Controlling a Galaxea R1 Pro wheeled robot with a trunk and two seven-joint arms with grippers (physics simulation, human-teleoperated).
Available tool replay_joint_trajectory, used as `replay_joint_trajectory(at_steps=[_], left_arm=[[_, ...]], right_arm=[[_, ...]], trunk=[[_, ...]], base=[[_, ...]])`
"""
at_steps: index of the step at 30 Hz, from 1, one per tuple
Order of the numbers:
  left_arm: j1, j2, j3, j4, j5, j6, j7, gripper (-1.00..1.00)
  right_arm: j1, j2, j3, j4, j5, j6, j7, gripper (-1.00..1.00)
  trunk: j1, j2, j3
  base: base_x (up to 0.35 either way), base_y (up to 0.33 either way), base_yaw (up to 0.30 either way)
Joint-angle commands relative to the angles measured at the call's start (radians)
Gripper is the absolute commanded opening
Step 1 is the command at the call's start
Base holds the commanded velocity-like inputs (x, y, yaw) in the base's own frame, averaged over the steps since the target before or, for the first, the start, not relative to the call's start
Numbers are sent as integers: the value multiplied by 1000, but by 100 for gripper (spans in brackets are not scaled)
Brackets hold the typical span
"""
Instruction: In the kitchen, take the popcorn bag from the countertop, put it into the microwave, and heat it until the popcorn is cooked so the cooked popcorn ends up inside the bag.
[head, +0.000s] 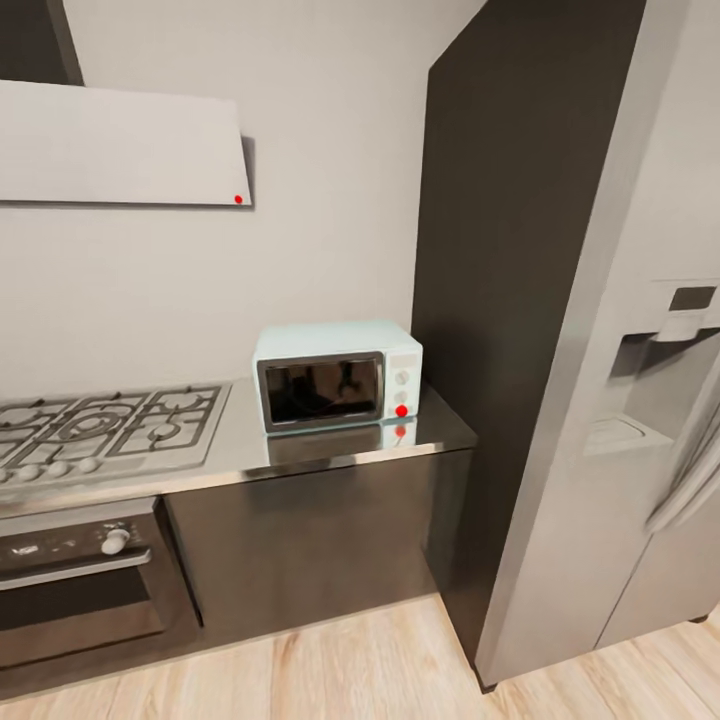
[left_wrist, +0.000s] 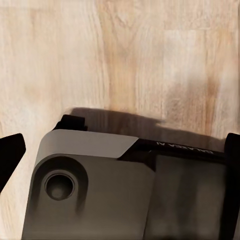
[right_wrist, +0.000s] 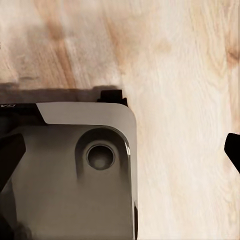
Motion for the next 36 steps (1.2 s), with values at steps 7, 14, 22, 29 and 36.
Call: replay_joint_trajectory(at_steps=[7, 14, 22, 29, 36], left_arm=[[-1, 4, -9, 1, 9, -3, 1, 100], [-1, 4, -9, 1, 9, -3, 1, 100], [-1, 4, -9, 1, 9, -3, 1, 100], [-1, 4, -9, 1, 9, -3, 1, 100], [-1, 5, -9, 1, 9, -3, 1, 100]], right_arm=[[-1, 0, 8, 2, -11, 1, 4, 100], [-1, 0, 8, 2, -11, 1, 4, 100], [-1, 1, 9, 2, -8, 1, 5, 100], [-1, 1, 11, 2, -7, 1, 6, 100], [-1, -2, 13, 0, -7, 6, 6, 100]], trunk=[[0, -1, -1], [0, -1, -1], [0, -1, -1], [0, -1, -1], [0, -1, -1]], base=[[230, -2, 0], [240, 0, 0], [215, -44, 0], [147, -84, 0], [13, -7, 0]])
